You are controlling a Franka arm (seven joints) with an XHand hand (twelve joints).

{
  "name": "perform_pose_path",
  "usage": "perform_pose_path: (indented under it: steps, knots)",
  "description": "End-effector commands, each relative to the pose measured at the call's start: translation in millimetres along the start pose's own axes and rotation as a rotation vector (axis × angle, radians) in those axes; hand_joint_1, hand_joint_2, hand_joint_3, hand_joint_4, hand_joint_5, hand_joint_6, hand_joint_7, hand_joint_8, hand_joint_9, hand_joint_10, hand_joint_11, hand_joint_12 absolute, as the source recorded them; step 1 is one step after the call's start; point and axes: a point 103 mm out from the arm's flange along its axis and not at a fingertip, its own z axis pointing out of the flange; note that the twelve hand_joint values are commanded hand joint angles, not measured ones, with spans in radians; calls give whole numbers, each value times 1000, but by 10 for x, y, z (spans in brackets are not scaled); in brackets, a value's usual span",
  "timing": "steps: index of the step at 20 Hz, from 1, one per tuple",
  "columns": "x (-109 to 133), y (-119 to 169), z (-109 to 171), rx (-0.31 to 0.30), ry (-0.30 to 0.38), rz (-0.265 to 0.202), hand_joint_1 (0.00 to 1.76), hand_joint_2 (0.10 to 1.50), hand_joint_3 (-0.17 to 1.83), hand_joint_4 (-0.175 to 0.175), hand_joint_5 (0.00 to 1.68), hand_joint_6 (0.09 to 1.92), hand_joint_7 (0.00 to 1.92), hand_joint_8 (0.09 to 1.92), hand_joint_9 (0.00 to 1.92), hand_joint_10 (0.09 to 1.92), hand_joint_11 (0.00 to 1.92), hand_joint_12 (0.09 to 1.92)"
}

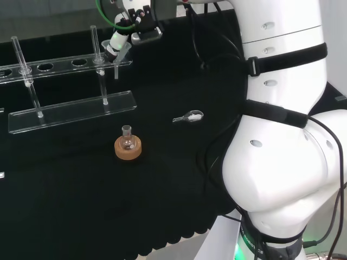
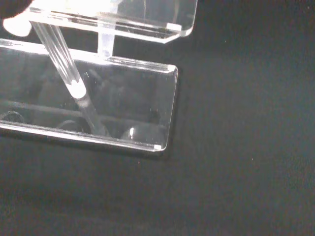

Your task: Pick up the funnel from the transparent funnel stand.

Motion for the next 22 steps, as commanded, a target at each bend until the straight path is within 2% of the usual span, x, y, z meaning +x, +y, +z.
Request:
perform_pose_path:
  steps: [1, 9, 15, 17, 22]
  knots:
    - [35, 8, 50, -3, 26, -2, 634, 754, 45, 4, 493, 87, 621, 568, 310, 686, 0, 1221]
    - [-2, -22, 32, -52, 64, 3, 687, 762, 79, 19, 623, 87, 744, 550, 420, 601, 0, 1218]
    - [-28, -79, -55, -107, 82, 14, 753, 715, 213, 27, 738, 102, 882, 561, 594, 467, 0, 1365]
    - [-46, -119, -132, -132, 89, 18, 764, 662, 332, 44, 786, 175, 941, 565, 664, 422, 0, 1386]
    - [-43, -203, -223, -188, 98, 28, 801, 574, 576, 88, 861, 534, 1086, 593, 837, 349, 0, 1476]
